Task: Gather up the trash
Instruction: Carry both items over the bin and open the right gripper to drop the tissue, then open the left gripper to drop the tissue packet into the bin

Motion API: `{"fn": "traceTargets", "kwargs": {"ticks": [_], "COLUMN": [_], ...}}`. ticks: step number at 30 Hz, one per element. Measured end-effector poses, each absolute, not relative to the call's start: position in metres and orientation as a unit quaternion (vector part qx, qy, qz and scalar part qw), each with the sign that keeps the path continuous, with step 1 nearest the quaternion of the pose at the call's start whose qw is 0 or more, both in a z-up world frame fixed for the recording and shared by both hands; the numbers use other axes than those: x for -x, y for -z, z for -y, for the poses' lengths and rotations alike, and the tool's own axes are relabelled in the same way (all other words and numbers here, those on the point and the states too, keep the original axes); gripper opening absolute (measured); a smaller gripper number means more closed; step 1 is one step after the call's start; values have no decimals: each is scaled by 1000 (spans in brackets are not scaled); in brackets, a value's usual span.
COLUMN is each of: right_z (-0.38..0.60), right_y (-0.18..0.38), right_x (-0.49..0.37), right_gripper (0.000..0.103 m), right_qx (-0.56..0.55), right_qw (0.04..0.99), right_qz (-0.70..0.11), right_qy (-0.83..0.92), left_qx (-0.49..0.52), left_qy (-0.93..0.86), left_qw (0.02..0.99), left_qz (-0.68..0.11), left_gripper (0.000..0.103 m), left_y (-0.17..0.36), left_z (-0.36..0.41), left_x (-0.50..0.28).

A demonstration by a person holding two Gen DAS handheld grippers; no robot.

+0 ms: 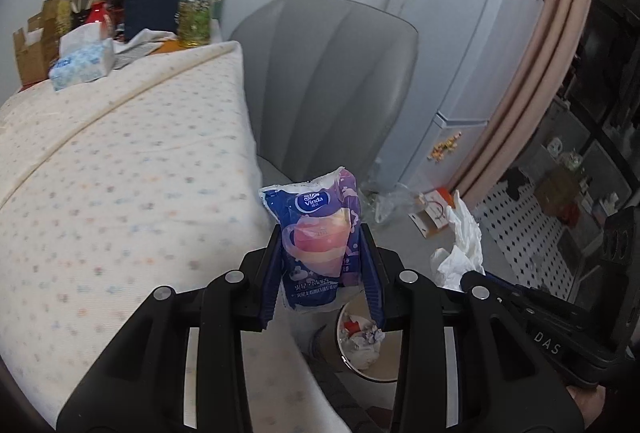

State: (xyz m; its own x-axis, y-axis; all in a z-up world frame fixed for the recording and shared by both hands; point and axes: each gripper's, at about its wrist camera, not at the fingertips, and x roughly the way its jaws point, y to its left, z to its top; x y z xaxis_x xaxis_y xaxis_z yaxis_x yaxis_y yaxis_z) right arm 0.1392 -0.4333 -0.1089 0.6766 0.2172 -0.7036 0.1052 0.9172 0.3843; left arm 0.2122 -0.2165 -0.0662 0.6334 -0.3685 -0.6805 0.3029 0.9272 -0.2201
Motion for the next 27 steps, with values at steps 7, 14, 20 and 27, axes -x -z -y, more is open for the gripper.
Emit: {"fn": "traceTargets", "kwargs": {"ticks": [7, 14, 20, 27], "right_z": [479, 516, 540, 559], "right_y": [148, 198, 252, 275], "right_x": [-129, -122, -126, -111], "right_gripper": [9, 11, 35, 52], "right_qx": [-237, -276, -313, -339], "right_qw": [875, 849, 818, 805], "right_qz": [-422, -449, -479, -481], "right_qy": [11, 45, 60, 82], "left_qx": [25, 5, -11, -29], "left_qy": [216, 235, 239, 244], "left_qw": [881, 862, 851, 841], "left_qz": [-420, -450, -467, -482], "left_gripper": [36, 36, 36, 36], "left_y": [90, 119, 135, 150], "left_z": [265, 304, 322, 336], "left_x": [-221, -223, -223, -224]}}
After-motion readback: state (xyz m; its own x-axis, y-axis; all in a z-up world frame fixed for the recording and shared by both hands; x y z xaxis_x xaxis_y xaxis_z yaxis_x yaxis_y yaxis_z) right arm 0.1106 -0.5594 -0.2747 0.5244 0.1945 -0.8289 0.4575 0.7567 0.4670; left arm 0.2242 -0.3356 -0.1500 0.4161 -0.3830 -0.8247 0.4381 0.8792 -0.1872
